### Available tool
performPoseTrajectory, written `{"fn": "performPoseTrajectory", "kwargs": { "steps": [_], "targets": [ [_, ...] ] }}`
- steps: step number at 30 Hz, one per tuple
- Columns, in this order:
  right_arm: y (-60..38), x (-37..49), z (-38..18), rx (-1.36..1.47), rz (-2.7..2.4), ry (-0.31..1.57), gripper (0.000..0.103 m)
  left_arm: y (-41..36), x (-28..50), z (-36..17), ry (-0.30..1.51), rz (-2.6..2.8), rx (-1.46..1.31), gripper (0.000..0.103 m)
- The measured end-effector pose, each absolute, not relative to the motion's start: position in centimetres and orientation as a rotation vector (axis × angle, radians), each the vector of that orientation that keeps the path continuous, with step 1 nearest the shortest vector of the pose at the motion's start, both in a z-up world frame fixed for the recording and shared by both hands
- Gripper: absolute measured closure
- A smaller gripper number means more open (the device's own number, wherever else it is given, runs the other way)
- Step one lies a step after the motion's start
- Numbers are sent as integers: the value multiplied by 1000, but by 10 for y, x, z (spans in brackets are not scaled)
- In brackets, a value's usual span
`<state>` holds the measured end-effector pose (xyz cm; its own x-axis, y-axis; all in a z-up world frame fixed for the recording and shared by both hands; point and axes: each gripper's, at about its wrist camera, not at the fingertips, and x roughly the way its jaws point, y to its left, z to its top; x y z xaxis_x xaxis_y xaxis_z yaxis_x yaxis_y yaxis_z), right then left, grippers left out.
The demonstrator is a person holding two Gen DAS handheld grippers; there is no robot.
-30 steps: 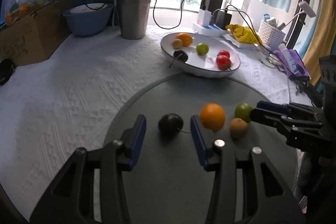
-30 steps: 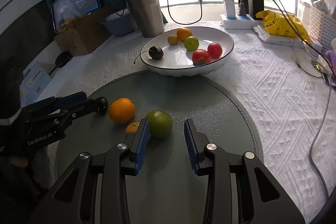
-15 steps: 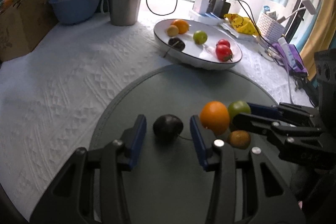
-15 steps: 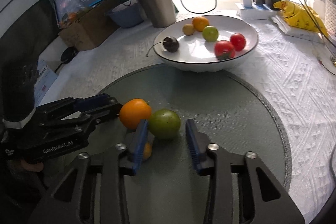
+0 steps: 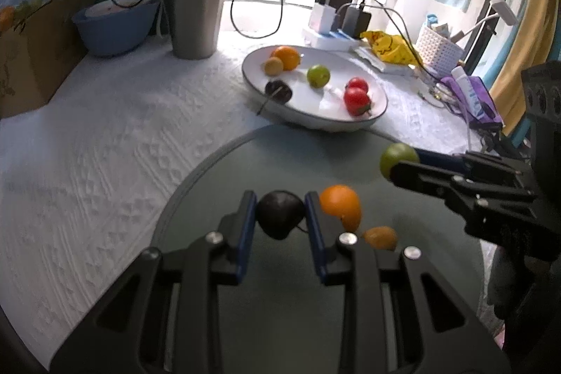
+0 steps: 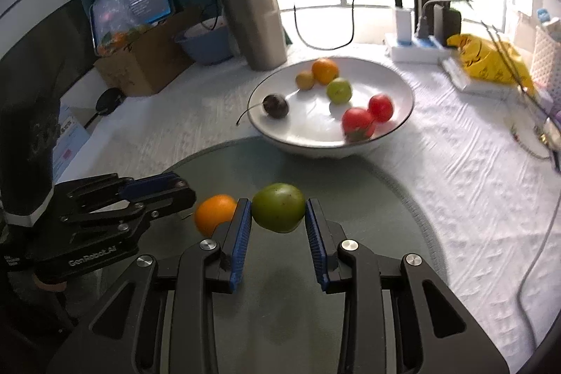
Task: Organize fruits
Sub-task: 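Carry the green fruit with the right tool while the left tool carries the plum to the bowl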
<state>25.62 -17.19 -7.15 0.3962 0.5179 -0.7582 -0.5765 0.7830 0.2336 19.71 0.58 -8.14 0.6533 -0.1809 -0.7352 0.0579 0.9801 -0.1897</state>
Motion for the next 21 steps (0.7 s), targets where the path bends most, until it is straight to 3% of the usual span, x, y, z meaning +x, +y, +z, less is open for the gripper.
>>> {"fn": "performPoseTrajectory", "kwargs": {
  "steps": [21],
  "targets": [
    [-190, 299, -58, -57, 648, 889, 69, -20, 249, -52, 779, -202, -111, 74]
  ]
}}
